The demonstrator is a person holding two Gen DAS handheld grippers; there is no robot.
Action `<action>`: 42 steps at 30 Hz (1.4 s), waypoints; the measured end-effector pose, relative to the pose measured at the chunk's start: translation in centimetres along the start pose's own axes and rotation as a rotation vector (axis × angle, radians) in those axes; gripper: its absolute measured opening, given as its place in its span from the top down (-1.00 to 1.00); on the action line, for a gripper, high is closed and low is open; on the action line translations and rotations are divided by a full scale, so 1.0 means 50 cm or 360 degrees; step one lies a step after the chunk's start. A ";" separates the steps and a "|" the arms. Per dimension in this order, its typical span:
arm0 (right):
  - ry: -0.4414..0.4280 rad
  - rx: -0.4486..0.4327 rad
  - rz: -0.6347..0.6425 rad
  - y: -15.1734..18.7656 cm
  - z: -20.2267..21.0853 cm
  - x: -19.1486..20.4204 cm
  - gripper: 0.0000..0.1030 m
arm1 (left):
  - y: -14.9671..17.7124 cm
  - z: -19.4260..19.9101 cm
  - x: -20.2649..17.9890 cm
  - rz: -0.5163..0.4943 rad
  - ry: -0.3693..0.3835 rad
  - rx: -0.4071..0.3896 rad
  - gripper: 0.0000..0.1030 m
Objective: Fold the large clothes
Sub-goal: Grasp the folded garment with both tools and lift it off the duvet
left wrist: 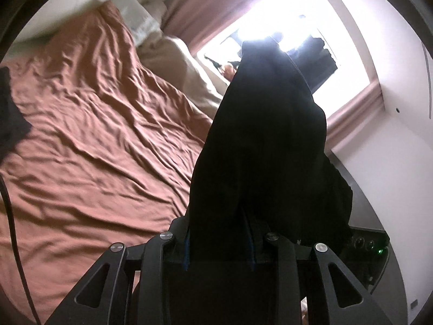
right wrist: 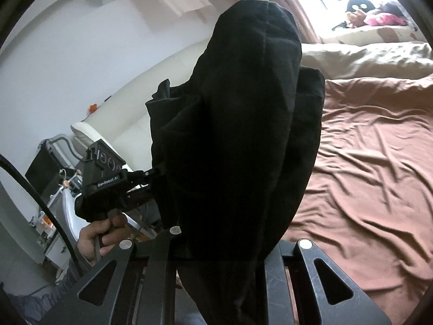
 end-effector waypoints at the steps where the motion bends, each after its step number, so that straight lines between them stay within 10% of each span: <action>1: -0.0018 0.0003 0.0000 0.002 -0.025 0.012 0.76 | -0.011 0.023 0.022 0.0003 -0.0020 -0.0021 0.40; 25: -0.0371 0.0158 -0.0162 0.021 -0.549 0.187 0.75 | -0.190 0.375 0.410 0.0071 -0.0432 -0.0172 0.42; 42: -0.0711 0.0467 -0.0459 0.091 -0.879 0.247 0.75 | -0.223 0.588 0.591 0.0192 -0.1036 -0.0278 0.42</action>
Point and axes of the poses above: each gripper's, at about its wrist camera, not at the fingertips, and z roughly against the way its jaws point, x to its left, y to its underside, the point moved 2 cm from there along -z, roughly the way its jaws point, and after that the axes turned 14 degrees about -z, right-handed, at the moved point
